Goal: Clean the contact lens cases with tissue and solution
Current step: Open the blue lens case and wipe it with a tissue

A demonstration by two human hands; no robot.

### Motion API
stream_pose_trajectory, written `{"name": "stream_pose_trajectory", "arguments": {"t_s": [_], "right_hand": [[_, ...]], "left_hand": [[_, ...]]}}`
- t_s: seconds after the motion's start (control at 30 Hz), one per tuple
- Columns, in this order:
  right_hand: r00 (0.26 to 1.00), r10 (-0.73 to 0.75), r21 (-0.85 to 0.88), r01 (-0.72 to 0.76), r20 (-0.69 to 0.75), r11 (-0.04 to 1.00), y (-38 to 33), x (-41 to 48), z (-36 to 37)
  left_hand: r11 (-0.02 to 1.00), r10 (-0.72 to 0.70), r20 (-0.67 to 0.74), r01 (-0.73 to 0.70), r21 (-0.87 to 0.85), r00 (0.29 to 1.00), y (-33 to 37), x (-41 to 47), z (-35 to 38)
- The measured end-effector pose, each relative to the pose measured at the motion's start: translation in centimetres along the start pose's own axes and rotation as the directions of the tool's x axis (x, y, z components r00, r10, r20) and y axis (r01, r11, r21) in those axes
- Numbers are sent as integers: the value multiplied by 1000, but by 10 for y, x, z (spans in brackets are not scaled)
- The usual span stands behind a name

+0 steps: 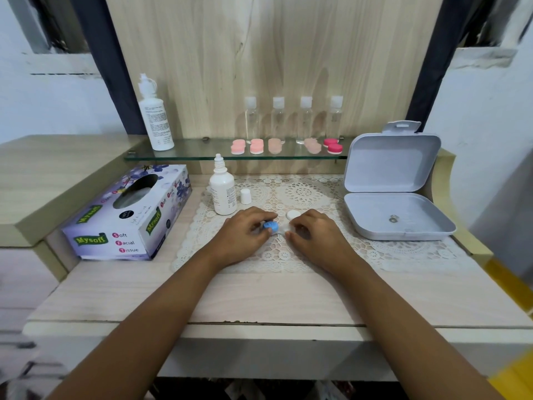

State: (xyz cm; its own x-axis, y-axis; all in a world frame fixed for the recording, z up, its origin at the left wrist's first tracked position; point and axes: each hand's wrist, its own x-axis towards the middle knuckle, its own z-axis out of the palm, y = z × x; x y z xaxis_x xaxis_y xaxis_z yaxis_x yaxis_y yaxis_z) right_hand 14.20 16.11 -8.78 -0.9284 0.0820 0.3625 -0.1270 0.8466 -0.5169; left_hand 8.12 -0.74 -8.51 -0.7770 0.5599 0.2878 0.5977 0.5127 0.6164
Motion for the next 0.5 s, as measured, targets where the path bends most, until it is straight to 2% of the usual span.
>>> {"name": "stream_pose_trajectory", "arguments": {"t_s": [0.27,0.5], "right_hand": [[1000,3,-2,-3,0,1000,0,1,1],[1000,-2,1,2,-8,1000,1,1,1]], "left_hand": [[996,26,-15,-24,90,1000,1,3,1],[998,42,8,-43,36,999,2,0,0]]}}
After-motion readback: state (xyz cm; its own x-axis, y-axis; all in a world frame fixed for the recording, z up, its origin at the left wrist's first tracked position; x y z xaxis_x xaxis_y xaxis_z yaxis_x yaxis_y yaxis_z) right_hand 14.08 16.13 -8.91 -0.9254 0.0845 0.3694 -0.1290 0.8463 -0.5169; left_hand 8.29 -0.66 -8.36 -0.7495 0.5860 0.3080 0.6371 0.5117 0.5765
